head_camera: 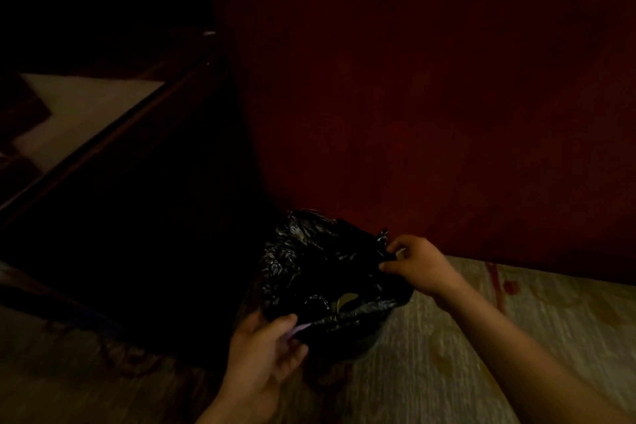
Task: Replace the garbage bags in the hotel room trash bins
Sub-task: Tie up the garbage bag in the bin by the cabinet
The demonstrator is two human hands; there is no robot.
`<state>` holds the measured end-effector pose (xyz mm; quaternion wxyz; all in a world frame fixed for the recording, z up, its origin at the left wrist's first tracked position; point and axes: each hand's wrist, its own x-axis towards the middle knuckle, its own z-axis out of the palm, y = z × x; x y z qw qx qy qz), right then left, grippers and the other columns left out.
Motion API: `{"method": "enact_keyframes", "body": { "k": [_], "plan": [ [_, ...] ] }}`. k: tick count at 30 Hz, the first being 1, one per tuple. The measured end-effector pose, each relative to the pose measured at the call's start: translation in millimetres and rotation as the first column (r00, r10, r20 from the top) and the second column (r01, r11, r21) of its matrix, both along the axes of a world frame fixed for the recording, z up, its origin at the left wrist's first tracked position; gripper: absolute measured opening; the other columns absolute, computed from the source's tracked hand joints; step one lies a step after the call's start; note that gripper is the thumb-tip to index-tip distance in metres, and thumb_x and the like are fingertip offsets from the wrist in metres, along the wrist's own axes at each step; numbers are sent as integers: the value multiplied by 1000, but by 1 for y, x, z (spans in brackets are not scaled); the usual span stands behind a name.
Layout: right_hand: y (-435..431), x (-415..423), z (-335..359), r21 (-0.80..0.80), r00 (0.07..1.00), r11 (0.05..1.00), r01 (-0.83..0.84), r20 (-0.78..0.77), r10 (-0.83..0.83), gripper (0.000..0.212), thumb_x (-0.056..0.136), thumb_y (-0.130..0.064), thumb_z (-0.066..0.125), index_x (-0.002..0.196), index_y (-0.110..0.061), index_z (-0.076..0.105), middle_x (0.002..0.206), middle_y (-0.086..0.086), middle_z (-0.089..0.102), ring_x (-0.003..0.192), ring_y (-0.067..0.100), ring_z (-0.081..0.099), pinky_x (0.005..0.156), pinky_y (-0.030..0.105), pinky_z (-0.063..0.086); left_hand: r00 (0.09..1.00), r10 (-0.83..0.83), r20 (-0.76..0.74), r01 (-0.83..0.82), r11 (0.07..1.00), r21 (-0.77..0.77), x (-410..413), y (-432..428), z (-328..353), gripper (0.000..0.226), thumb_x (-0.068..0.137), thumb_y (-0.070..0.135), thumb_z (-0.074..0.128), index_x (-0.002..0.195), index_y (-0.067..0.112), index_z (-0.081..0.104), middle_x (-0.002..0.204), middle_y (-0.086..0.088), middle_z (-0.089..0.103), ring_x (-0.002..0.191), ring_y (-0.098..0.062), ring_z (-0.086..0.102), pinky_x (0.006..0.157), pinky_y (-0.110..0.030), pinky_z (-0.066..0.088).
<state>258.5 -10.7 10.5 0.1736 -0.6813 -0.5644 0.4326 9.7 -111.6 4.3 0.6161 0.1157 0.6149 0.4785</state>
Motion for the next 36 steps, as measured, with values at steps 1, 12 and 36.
{"method": "enact_keyframes", "body": {
  "k": [1, 12, 36],
  "plan": [
    [-4, 1, 0, -19, 998, 1000, 17, -63, -18, 24, 87, -26, 76, 103, -16, 61, 94, 5, 63, 78, 21, 62, 64, 39, 47, 999, -43, 25, 44, 998, -34, 3, -5, -2, 21, 87, -9, 63, 102, 6, 62, 73, -14, 69, 66, -26, 62, 50, -35, 57],
    [7, -3, 2, -200, 950, 976, 81, -282, -136, 35, 92, -37, 68, 87, -6, 53, 90, 19, 48, 70, 29, 48, 56, 35, 40, 891, -44, -452, 138, 974, 177, -30, 20, -1, 38, 87, -5, 69, 123, 5, 62, 91, -12, 66, 53, -11, 66, 51, -23, 54],
    [39, -9, 19, 30, 934, 1000, 2, 356, -13, 105, 73, -81, 60, 148, -13, 33, 135, 11, 58, 112, 29, 63, 70, 35, 50, 619, 33, -785, 329, 896, 298, -54, 46, 24, 18, 85, 11, 75, 103, 14, 75, 86, 1, 72, 68, -6, 70, 57, -11, 54]
  ]
}}
